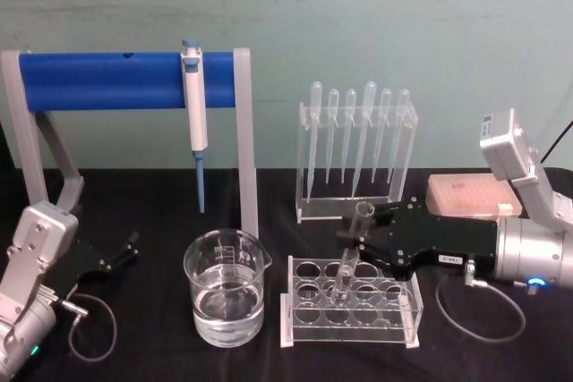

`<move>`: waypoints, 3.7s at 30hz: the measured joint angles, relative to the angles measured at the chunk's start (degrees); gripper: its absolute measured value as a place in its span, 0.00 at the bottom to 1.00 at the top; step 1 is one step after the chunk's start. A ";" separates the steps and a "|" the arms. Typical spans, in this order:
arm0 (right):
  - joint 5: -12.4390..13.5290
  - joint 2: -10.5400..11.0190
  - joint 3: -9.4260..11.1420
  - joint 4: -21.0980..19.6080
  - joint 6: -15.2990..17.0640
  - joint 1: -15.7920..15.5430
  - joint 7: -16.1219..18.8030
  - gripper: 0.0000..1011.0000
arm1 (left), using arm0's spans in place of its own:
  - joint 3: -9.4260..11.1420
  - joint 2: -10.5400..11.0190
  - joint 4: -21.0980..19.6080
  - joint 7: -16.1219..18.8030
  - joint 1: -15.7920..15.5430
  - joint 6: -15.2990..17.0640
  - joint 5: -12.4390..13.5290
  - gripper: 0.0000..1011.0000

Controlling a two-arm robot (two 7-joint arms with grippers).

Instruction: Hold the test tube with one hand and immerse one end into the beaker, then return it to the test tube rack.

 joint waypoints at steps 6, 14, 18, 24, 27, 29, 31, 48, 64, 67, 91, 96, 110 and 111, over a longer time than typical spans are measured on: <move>-0.44 -0.55 -0.34 1.17 -0.52 -0.48 0.20 0.22 | 0.00 0.00 0.00 0.00 0.00 0.00 0.00 0.99; -2.05 -1.14 -1.01 1.83 -0.90 -0.94 0.12 0.22 | 0.00 0.00 0.00 0.00 0.00 0.00 0.00 0.99; -2.60 -1.48 -1.18 2.19 -1.26 -1.10 0.13 0.22 | 0.00 0.00 0.00 0.00 0.00 0.00 0.00 0.99; -3.46 -1.90 -1.37 2.67 -1.53 -1.22 0.14 0.22 | 0.00 0.00 0.00 0.00 0.00 0.00 0.00 0.99; -3.78 -2.02 -1.37 2.77 -1.69 -1.36 0.13 0.22 | 0.00 0.00 0.00 0.00 0.00 0.00 0.00 0.99; -3.94 -2.05 -1.33 2.77 -1.87 -1.50 0.11 0.22 | 0.00 0.00 0.00 0.00 0.00 0.00 0.00 0.99; -3.95 -2.05 -1.33 2.77 -1.87 -1.50 0.11 0.22 | 0.00 0.00 0.00 0.00 0.00 0.00 0.00 0.99; -3.85 -2.00 -1.28 2.73 -1.73 -1.43 0.07 0.45 | 0.00 0.00 0.00 0.00 0.00 0.00 0.00 0.99; -3.84 -1.91 -1.23 2.37 -1.99 -1.50 0.06 0.93 | 0.00 0.00 0.00 0.00 0.00 0.00 0.00 0.99; -3.98 -1.60 -0.73 1.09 -2.87 -2.04 -0.11 0.99 | 0.00 0.00 0.00 0.00 0.00 0.00 0.00 0.99; -3.22 -1.94 11.24 -7.32 -6.92 -13.80 -18.71 0.99 | 0.00 0.00 0.00 0.00 0.00 0.00 0.00 0.99; -7.72 -5.12 12.96 -6.68 -6.90 -17.14 -29.39 0.99 | 0.00 0.00 0.00 0.00 0.00 0.00 0.00 0.99; -15.53 -14.27 13.76 -0.97 -5.53 -19.73 -44.36 0.99 | 0.00 0.00 0.00 0.00 0.00 0.00 0.00 0.99; -15.72 -14.50 13.76 -0.74 -5.56 -19.70 -44.44 0.99 | 0.00 0.00 0.00 0.00 0.00 0.00 0.00 0.99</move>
